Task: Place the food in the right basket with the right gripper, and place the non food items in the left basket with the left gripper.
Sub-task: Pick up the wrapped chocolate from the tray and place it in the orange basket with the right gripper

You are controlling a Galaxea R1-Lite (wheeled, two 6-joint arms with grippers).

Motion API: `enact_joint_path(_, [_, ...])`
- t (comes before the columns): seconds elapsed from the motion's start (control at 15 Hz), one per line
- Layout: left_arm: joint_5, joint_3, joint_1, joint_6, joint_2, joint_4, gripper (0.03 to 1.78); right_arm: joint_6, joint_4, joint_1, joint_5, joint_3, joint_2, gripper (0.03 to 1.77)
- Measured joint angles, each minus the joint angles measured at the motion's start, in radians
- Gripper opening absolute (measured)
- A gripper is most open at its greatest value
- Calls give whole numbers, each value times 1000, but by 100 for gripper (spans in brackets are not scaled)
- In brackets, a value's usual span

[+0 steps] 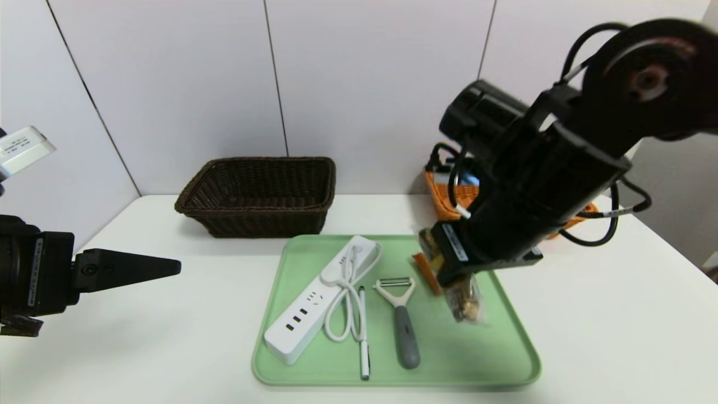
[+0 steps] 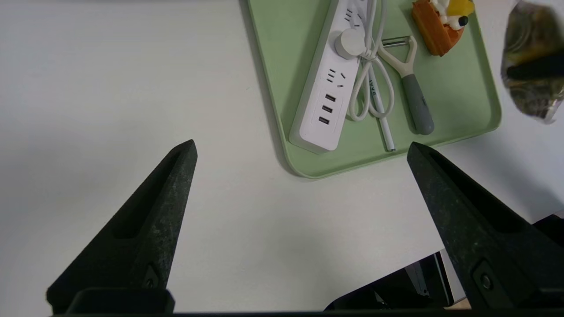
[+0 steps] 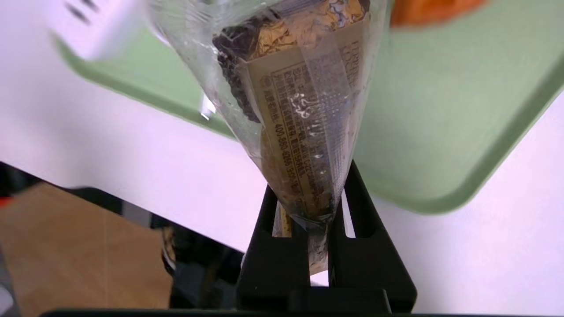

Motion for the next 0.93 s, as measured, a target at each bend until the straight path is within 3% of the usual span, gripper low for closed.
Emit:
enact_joint_path(0.2, [-1,0,-12,-3,-3,0,169,22,-217,-33,-38,-42,-55,17])
enact_joint_path(0.33, [0,-3,-24,-4,-4,0,169,70,-379,-102,-77,-45,-62,17])
enact_joint_path(0.47, [1,-4,-36,-5,-4,0,169,192,-516,-188,-77,-46,-40,17])
enact_joint_path(0.67, [4,-5,-41,-7,-6,0,169,446,-596,-319,16,-46,31,17])
enact_joint_path(0.73, [7,-5,-41,-6,-9,0,169,507,-612,-354,42,-46,59,17])
enact_joint_path(0.93, [7,-3,-41,-7,-13,1,169,642,-694,-425,50,-46,140,17])
